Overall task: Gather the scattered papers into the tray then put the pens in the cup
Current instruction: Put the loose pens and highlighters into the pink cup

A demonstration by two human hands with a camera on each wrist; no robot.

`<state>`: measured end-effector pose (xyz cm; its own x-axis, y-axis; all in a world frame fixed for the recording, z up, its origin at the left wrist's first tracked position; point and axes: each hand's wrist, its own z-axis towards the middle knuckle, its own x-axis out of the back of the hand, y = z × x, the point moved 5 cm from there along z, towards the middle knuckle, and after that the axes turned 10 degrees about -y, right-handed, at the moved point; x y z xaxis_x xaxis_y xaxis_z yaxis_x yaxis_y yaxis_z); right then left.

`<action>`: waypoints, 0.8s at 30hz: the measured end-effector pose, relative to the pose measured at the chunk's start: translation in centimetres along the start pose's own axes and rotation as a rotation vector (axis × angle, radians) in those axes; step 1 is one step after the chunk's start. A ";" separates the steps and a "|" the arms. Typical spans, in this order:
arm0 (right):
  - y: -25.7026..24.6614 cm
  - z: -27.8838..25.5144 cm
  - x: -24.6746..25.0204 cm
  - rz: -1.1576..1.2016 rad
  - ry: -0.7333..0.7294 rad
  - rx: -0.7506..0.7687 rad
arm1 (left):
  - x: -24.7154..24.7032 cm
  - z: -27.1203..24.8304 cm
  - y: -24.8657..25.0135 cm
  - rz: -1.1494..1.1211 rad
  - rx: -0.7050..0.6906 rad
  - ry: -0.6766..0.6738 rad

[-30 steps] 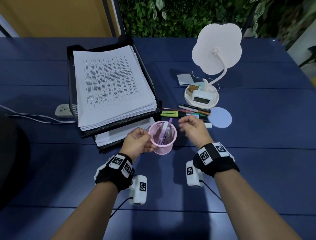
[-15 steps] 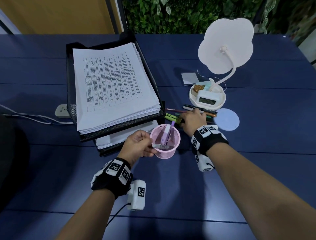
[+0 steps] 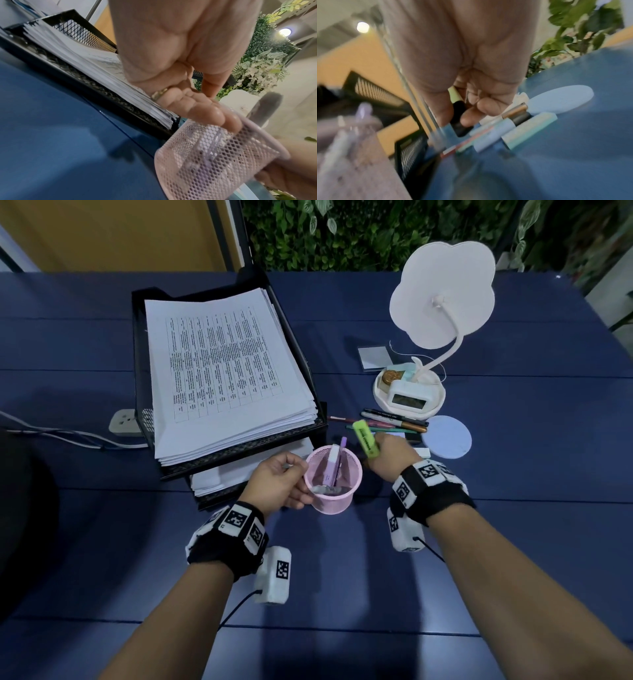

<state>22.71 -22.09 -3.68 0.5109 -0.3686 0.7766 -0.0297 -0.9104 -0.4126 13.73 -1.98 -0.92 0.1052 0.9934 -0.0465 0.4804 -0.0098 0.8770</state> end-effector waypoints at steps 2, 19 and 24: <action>0.4 -1.3 1.8 0.253 0.096 0.018 | -0.2 -0.1 0.0 0.006 0.007 -0.012; -2.7 -6.4 0.2 0.555 0.137 0.216 | -1.1 -0.5 -0.9 -0.015 0.021 -0.015; -1.5 -5.8 0.4 0.658 0.157 0.195 | -0.9 -0.2 -1.2 -0.075 0.011 -0.030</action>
<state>17.95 -21.99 -0.01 0.3088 -0.8675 0.3899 -0.1284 -0.4442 -0.8867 12.88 -2.88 -1.86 0.0943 0.9875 -0.1264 0.4971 0.0633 0.8654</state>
